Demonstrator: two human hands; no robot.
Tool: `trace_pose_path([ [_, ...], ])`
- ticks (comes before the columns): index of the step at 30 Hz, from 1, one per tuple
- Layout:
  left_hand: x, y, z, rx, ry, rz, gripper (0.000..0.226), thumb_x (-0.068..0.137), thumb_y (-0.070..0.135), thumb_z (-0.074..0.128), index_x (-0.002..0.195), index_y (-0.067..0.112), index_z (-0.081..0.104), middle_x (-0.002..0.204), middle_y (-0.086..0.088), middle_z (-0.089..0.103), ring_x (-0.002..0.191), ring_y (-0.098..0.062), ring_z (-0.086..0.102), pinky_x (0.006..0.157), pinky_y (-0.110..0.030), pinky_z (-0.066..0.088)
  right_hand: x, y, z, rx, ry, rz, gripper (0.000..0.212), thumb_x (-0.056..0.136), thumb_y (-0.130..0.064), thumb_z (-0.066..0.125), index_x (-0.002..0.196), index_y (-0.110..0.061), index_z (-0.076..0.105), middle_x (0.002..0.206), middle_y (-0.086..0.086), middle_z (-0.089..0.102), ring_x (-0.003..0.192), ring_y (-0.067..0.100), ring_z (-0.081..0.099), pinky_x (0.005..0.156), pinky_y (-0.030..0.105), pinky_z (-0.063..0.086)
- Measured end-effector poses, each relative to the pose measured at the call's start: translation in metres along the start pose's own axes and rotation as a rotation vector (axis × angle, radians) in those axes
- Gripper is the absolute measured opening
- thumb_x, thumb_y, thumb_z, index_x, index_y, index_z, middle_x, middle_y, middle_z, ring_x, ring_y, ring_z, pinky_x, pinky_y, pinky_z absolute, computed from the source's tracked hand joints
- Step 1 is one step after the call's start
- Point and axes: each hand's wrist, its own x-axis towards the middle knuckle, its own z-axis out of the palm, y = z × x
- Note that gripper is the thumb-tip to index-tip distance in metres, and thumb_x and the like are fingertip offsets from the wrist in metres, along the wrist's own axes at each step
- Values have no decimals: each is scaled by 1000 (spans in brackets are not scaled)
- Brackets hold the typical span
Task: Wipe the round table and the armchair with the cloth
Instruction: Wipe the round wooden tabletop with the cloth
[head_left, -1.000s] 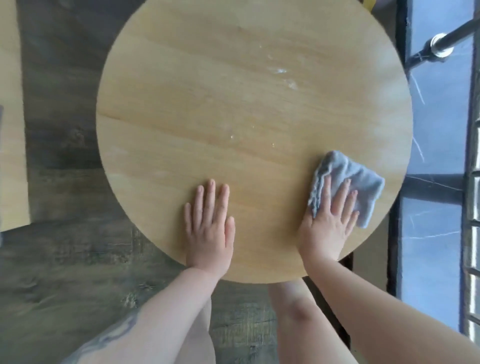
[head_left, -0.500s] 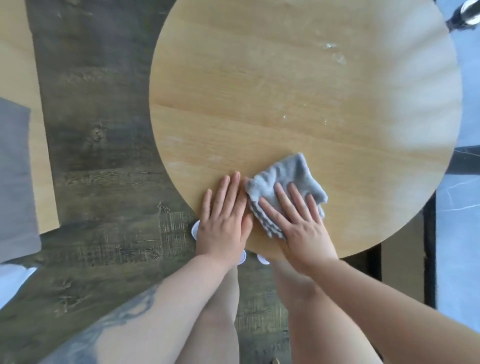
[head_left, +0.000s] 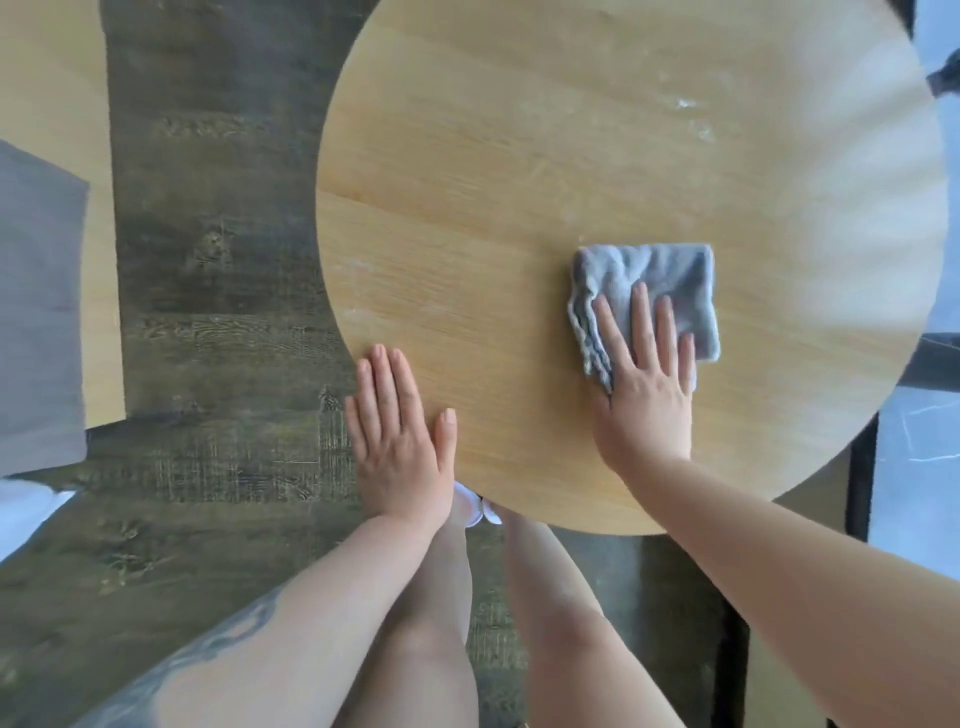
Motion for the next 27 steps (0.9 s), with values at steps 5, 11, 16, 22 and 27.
trace_pose_path([
  [5, -11, 23, 2, -27, 25, -179, 68, 94, 35, 28, 151, 2, 11, 159, -13, 8, 147, -26, 6, 118, -43, 7, 1, -14, 4, -169, -192, -883, 64, 89, -38, 34, 150, -40, 13, 160, -6, 6, 147, 19, 0, 118, 44, 3],
  [11, -34, 62, 12, -29, -22, -192, 70, 96, 41, 28, 151, 1, 11, 159, -14, 5, 147, -25, 4, 118, -39, 2, 38, -26, -11, -85, -120, -401, 65, 86, -32, 28, 150, -38, 17, 160, -2, 6, 147, 22, -5, 118, 44, -5],
  [16, -37, 71, 19, -29, -4, -244, 73, 93, 42, 31, 147, -4, 15, 156, -17, 8, 145, -31, 10, 117, -43, 6, 83, -69, -16, -243, -316, -1089, 68, 95, -29, 44, 148, -45, 4, 159, -11, -5, 144, 13, -14, 116, 39, -13],
  [22, -23, 61, 12, -16, -27, -110, 71, 93, 42, 31, 150, 2, 18, 158, -14, 13, 148, -24, 3, 119, -39, -1, 92, -63, -15, -172, -76, -623, 71, 90, -18, 53, 149, -38, 21, 160, 1, 9, 147, 26, 0, 118, 47, -2],
  [27, -24, 53, 9, 13, -34, 94, 64, 95, 39, 31, 151, 9, 21, 158, -12, 15, 147, -24, 8, 119, -43, 0, 127, -120, -21, -267, -317, -1077, 64, 97, -23, 41, 148, -47, 10, 160, -11, -5, 146, 14, -12, 118, 41, -11],
])
